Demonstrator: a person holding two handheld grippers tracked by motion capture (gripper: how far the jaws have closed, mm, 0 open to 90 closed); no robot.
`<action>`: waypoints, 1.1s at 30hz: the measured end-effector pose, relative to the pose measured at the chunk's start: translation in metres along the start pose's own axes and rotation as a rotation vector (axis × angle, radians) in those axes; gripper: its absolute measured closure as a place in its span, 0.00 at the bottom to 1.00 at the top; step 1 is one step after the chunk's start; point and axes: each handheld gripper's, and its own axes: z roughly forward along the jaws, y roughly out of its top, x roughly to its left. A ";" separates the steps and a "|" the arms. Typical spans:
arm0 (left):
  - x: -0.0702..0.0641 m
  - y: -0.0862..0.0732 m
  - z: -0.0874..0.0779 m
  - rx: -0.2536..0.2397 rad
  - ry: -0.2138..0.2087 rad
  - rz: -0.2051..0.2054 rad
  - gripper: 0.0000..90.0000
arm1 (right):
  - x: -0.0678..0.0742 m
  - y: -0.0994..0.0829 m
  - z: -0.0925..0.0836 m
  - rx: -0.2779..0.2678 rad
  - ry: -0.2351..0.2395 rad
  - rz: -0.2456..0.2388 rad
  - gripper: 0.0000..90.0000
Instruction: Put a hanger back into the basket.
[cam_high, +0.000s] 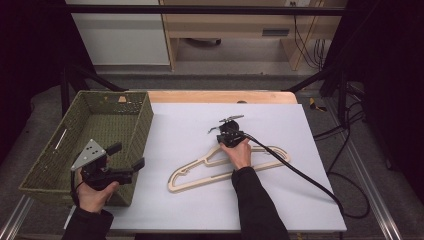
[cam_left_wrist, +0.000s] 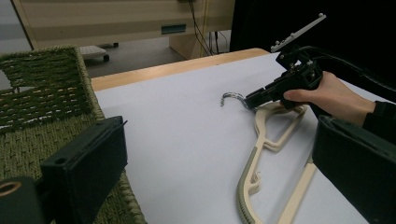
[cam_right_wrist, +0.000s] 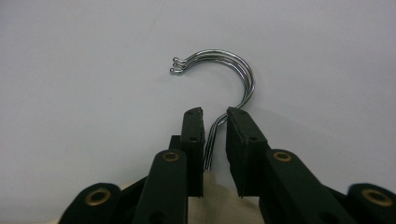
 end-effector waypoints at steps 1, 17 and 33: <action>0.000 0.000 0.000 0.001 -0.001 -0.001 0.04 | 0.000 0.000 0.001 0.004 0.001 0.001 0.90; -0.003 0.000 0.000 0.000 -0.002 0.006 0.04 | 0.003 0.000 -0.004 -0.003 -0.001 0.064 0.97; -0.018 0.004 0.004 0.006 -0.034 0.034 0.04 | 0.011 0.001 -0.029 -0.096 -0.005 0.035 0.99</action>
